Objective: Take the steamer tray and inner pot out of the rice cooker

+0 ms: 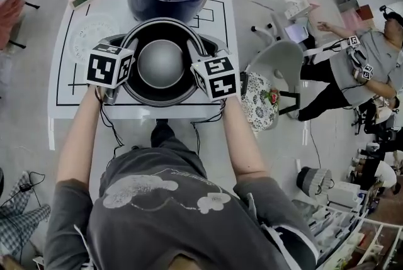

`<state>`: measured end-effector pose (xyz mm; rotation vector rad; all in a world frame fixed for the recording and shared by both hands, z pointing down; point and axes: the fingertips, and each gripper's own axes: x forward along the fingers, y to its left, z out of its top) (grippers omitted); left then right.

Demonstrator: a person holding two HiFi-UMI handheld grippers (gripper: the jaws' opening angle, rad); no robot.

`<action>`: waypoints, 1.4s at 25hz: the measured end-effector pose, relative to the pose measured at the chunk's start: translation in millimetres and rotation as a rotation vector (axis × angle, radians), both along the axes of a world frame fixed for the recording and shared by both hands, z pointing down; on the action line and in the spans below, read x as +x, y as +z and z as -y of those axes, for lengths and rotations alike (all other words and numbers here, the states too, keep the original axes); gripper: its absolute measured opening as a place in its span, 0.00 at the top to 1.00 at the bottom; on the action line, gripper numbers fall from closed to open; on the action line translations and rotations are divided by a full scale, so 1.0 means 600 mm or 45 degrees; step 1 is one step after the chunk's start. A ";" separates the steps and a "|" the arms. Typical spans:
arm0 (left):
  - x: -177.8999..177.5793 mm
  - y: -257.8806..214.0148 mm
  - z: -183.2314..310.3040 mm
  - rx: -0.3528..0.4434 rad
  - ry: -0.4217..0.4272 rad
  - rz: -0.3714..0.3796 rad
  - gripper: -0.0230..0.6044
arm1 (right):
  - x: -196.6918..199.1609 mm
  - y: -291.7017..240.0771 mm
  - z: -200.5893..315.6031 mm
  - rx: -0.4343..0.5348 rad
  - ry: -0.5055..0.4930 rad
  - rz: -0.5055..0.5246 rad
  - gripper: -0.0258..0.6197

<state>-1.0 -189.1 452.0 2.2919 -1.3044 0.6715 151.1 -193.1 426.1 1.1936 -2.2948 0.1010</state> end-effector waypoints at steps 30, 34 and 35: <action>0.050 0.125 0.048 -0.139 0.142 0.145 0.82 | 0.047 0.152 0.062 -0.364 -0.024 0.170 0.81; 0.055 0.113 0.045 -0.058 0.159 0.088 0.61 | 0.045 0.148 0.055 -0.343 -0.022 0.191 0.64; 0.054 0.106 0.045 -0.027 0.157 0.057 0.51 | 0.048 0.144 0.055 -0.323 0.001 0.205 0.62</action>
